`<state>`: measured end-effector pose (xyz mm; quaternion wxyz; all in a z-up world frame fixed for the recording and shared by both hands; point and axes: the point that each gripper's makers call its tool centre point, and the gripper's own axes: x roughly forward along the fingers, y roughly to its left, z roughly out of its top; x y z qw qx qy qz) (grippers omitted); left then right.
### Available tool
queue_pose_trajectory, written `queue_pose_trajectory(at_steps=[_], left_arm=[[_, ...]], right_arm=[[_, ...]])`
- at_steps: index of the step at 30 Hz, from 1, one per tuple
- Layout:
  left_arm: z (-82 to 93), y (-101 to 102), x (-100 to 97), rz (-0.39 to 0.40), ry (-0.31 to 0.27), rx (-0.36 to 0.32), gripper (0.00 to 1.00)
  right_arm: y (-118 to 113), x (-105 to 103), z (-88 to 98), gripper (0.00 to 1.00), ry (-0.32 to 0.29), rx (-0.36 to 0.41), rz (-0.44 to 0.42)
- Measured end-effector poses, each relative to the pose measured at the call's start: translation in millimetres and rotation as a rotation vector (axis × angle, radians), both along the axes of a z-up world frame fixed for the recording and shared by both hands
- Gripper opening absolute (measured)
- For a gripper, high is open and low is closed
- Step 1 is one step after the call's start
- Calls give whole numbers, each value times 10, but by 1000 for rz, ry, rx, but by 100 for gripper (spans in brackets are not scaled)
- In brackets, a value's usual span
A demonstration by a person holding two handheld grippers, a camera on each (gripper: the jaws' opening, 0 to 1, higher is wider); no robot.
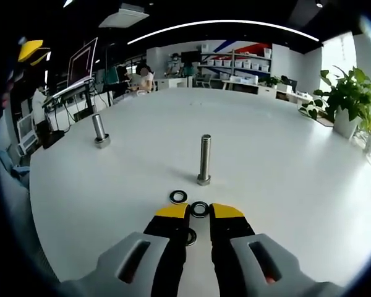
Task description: Place the washer onto the threaded stud by aligning its center hole with the stud, sliding it down to the base, and recovering from edge contact or off-axis alignment until the washer reaches the visible bottom stop.
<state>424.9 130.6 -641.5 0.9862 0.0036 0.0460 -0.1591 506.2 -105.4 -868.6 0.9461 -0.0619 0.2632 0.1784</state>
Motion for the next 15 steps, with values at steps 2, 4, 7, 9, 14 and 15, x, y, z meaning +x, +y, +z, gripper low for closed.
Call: queue_pose_trajectory(at_steps=[2, 4, 7, 9, 14, 15], left_arm=[[-1, -8, -2, -3, 1, 0, 26], [2, -16, -4, -5, -1, 2, 26], [1, -17, -2, -6, -1, 3, 26], [-1, -17, -3, -7, 1, 1, 26], [1, -18, -3, -8, 2, 0, 26], [-1, -20, -4, -8, 3, 0, 26]], right_arm=[[3, 5, 4, 15, 5, -5, 4], [4, 8, 0, 15, 9, -9, 6], [26, 7, 5, 14, 11, -27, 18], [31, 2, 13, 14, 9, -24, 21], [19, -15, 20, 14, 11, -33, 18], [12, -15, 16, 14, 12, -30, 17]])
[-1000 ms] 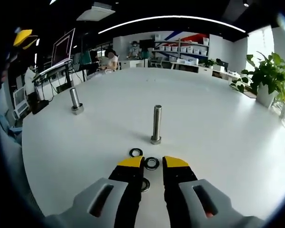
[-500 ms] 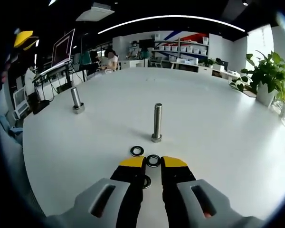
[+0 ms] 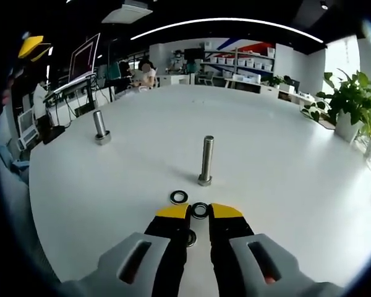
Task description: Place the washer onto the threaded stud by aligning its center hole with the stud, sliding it down to the base, and recovering from edge contact or off-axis alignment until the washer reaches the visible bottom stop.
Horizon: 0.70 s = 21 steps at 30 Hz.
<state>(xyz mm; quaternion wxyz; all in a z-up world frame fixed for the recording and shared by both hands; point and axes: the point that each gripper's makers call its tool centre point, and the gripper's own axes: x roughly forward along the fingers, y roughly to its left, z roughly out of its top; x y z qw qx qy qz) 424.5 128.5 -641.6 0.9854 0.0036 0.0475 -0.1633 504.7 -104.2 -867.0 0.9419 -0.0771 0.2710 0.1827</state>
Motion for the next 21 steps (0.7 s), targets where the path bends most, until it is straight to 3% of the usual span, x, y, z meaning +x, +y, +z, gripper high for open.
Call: queue_pose_trajectory(at_steps=[21], left_arm=[[-7, -1, -2, -4, 4, -6, 26]], right_arm=[[-68, -47, 6, 17, 12, -5, -18]])
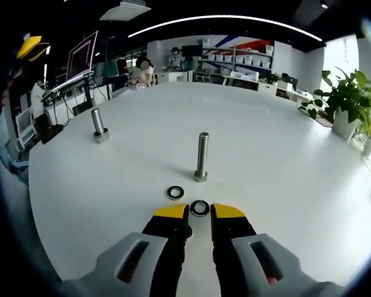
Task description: Place the washer onto the threaded stud by aligning its center hole with the stud, sliding it down to the base, and recovering from edge contact or off-axis alignment until the washer reaches the visible bottom stop.
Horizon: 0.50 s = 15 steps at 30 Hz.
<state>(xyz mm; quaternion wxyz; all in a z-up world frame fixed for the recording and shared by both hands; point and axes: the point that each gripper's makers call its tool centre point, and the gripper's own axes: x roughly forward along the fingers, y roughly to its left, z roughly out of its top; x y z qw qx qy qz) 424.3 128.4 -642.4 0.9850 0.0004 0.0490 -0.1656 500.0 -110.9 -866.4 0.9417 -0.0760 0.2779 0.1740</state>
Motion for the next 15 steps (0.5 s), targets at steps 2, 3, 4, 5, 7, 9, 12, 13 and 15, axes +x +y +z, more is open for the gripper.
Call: queue_pose_trajectory(at_steps=[2, 3, 4, 5, 7, 9, 12, 13, 15], left_arm=[[0, 3, 1, 1, 0, -1, 26], [0, 3, 1, 1, 0, -2, 26], [0, 3, 1, 1, 0, 1, 26], [-2, 2, 1, 1, 0, 5, 26], [-10, -11, -2, -4, 3, 2, 26], [-14, -19, -4, -6, 3, 8, 26], [-20, -12, 0, -5, 5, 11, 26], [-23, -9, 0, -4, 6, 10, 26], [-35, -3, -2, -4, 10, 11, 26]], right_arm=[[-3, -3, 3, 17, -8, 11, -7], [-5, -10, 2, 17, -14, 20, -12], [-7, -13, 2, 17, -24, 28, -15], [-14, -13, -6, 17, -35, 29, -13], [-19, -21, -5, 17, -51, 40, -18], [-19, -20, -6, 17, -61, 42, -16], [-15, -33, 7, 17, -79, 50, -15], [-25, -19, -3, 16, -90, 51, -14], [-30, -10, -7, 15, -101, 54, -19]])
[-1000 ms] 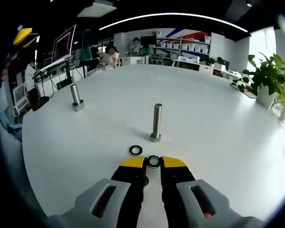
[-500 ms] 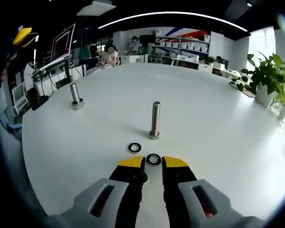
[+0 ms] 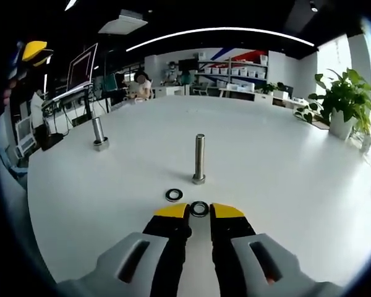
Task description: Place the washer onto the threaded stud by aligning its center hole with the stud, sliding it down to the base, and recovering from edge contact or off-axis alignment until the washer reaches the visible bottom stop.
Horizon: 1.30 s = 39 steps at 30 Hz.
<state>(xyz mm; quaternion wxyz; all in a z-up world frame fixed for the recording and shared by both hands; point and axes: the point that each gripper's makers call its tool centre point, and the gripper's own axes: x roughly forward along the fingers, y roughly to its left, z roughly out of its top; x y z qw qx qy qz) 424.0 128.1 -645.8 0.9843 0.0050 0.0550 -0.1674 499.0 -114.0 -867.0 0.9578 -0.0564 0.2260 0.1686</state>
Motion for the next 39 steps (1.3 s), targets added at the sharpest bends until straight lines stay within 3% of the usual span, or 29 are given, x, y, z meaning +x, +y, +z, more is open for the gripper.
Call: queue_pose_trajectory(at_steps=[11, 21, 39], left_arm=[[-6, -4, -13, -7, 3, 12, 25], [4, 20, -16, -4, 1, 13, 25], [21, 9, -9, -7, -4, 4, 25]], right_arm=[[23, 29, 35, 13, -5, -33, 25], [16, 42, 17, 13, 32, -47, 21], [-9, 70, 160, 13, 27, -83, 39]])
